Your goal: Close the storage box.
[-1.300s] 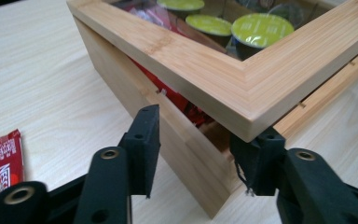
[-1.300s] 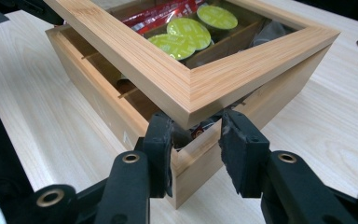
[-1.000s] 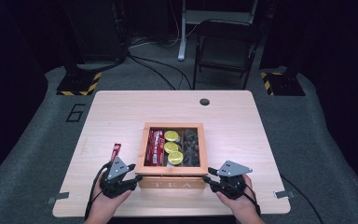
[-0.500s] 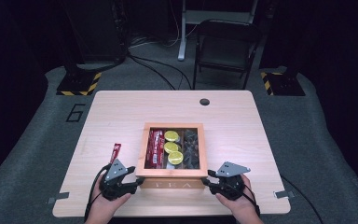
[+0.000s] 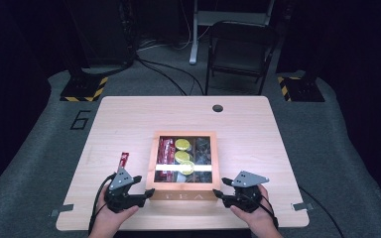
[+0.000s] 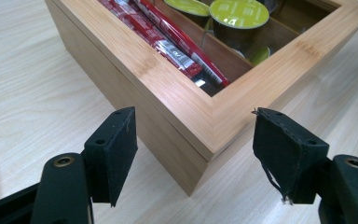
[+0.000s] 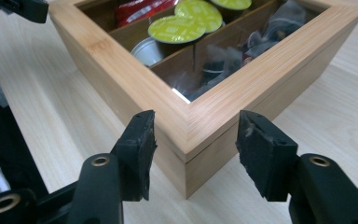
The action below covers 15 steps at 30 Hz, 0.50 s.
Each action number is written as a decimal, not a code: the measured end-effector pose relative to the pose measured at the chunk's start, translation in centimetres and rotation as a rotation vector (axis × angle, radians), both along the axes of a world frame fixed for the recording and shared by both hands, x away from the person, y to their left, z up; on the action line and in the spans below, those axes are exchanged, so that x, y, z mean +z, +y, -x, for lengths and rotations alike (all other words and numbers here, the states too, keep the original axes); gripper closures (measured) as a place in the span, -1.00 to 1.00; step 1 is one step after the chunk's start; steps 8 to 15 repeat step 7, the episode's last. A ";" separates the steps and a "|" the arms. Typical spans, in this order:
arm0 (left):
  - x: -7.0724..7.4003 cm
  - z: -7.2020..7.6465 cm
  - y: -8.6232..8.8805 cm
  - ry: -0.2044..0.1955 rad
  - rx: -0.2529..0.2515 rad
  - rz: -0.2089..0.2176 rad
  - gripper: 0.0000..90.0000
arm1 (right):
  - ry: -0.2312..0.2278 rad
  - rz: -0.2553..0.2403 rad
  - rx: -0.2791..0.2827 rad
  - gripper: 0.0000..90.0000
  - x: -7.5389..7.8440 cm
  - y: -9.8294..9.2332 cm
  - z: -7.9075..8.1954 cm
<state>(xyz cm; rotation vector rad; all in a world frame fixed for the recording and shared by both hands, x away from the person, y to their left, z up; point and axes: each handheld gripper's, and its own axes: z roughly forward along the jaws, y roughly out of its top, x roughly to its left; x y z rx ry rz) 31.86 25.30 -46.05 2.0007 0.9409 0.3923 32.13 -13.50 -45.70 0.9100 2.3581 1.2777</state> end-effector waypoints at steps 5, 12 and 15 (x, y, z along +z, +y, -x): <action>0.5 -0.2 0.6 -0.011 0.010 0.010 -0.32 | 0.010 -0.007 -0.010 -0.06 0.0 -0.3 -0.2; 0.6 -0.2 0.6 -0.023 0.020 0.017 -0.31 | 0.008 -0.006 -0.005 -0.07 -0.1 -0.2 -0.2; 0.6 -0.2 0.6 -0.023 0.020 0.017 -0.31 | 0.008 -0.006 -0.005 -0.07 -0.1 -0.2 -0.2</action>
